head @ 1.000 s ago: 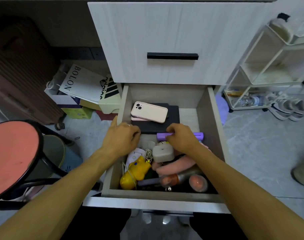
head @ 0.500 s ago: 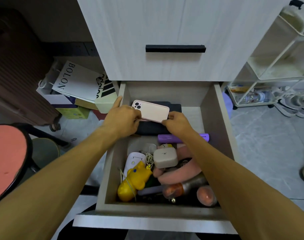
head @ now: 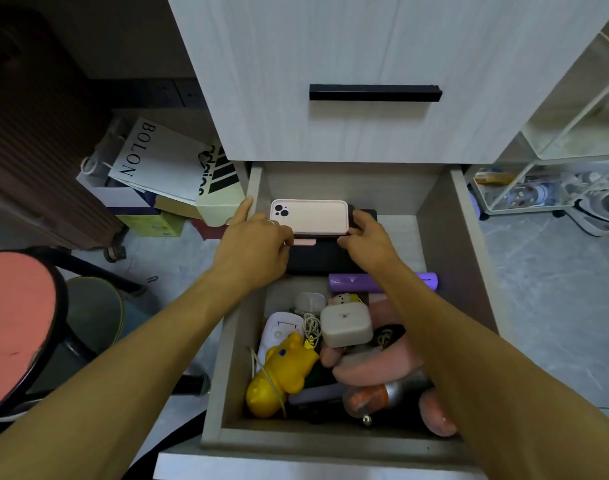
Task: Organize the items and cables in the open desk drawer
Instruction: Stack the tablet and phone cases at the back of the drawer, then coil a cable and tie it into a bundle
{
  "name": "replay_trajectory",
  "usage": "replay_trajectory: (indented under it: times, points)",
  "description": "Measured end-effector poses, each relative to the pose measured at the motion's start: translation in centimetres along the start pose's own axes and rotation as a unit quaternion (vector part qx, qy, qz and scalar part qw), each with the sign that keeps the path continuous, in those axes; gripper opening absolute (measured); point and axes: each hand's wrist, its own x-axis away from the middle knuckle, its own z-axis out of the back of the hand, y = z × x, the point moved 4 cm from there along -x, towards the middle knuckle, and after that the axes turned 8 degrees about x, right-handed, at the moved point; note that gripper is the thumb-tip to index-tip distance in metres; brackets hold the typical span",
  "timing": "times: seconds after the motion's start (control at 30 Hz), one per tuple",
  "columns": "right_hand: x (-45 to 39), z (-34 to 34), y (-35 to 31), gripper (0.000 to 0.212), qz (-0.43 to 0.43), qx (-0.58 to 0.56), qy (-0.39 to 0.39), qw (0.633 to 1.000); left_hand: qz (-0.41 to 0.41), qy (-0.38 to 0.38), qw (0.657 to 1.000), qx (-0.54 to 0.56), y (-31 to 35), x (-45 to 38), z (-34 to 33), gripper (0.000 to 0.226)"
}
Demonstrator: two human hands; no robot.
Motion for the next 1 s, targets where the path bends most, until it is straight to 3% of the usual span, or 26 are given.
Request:
replay_trajectory:
  times: [0.17,0.27,0.33,0.4,0.5,0.63,0.8,0.9,1.0]
  points:
    - [2.5,0.9,-0.4,0.052,0.036,0.119,-0.024,0.992,-0.006,0.018,0.998,0.056,0.5,1.6,0.3,0.022]
    - [5.6,1.5,-0.3,0.040,0.065,0.217,-0.085,0.970,-0.013,-0.002,0.999,0.041,1.6,3.6,0.8,0.024]
    - [8.2,1.9,-0.3,0.036,0.093,0.309,-0.146,0.935,-0.023,-0.066,0.997,-0.012,2.4,5.2,0.8,0.028]
    - [11.0,2.5,-0.3,0.039,0.113,0.398,-0.192,0.890,-0.046,-0.175,0.978,-0.107,3.2,6.7,0.3,0.036]
    - [14.2,3.9,-0.1,0.036,0.137,0.478,-0.160,0.853,-0.077,-0.306,0.926,-0.205,4.3,7.6,-0.9,0.048]
    - [15.3,4.8,1.0,0.041,0.171,0.488,-0.116,0.848,0.021,-0.423,0.905,-0.032,5.5,7.0,-2.6,0.069]
    - [15.1,4.9,1.2,0.080,0.139,0.482,-0.188,0.844,0.033,-0.342,0.938,0.035,5.7,6.6,-1.7,0.031]
    - [14.9,4.9,1.3,0.069,0.140,0.521,-0.216,0.814,0.019,-0.241,0.968,0.059,5.4,6.7,0.4,0.020]
    - [15.1,4.7,1.1,0.053,0.149,0.564,-0.189,0.790,0.018,-0.095,0.989,0.115,4.8,7.4,2.8,0.016]
